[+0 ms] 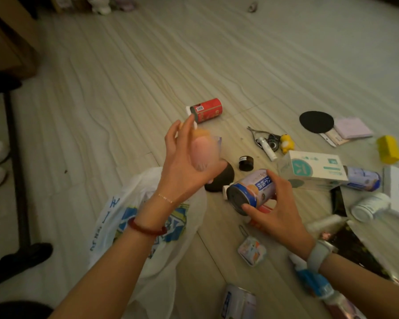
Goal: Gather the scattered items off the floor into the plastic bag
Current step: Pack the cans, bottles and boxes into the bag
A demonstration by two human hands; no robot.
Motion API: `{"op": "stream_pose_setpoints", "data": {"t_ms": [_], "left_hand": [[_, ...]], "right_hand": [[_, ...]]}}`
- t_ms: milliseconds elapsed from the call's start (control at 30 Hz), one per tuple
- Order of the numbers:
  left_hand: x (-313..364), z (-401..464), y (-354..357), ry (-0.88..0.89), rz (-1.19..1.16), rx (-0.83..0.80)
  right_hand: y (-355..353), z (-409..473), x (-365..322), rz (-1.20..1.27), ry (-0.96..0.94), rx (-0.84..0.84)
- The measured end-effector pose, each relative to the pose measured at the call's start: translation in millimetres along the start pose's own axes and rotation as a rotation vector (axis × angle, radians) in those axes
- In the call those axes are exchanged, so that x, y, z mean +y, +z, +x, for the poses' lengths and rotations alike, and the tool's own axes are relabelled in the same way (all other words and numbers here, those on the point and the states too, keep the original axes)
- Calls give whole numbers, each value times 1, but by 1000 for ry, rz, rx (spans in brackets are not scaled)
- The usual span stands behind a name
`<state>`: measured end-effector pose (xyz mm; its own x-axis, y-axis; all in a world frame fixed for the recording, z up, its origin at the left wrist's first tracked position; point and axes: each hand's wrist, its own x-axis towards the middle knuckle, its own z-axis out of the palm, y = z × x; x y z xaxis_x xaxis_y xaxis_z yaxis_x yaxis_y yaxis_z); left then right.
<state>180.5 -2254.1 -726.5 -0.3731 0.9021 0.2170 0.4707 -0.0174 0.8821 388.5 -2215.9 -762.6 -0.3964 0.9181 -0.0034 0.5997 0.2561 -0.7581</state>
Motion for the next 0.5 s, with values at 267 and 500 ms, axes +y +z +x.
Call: {"op": "stream_pose_setpoints", "data": {"t_ms": [267,500], "left_hand": [[-80,-104,-62,-349,672,-244],[-133,-140,-65,-325,887,-225]], "right_hand": [[40,11,-41,-168,-391,-355],[126,32,-49,-662,-853,-715]]}}
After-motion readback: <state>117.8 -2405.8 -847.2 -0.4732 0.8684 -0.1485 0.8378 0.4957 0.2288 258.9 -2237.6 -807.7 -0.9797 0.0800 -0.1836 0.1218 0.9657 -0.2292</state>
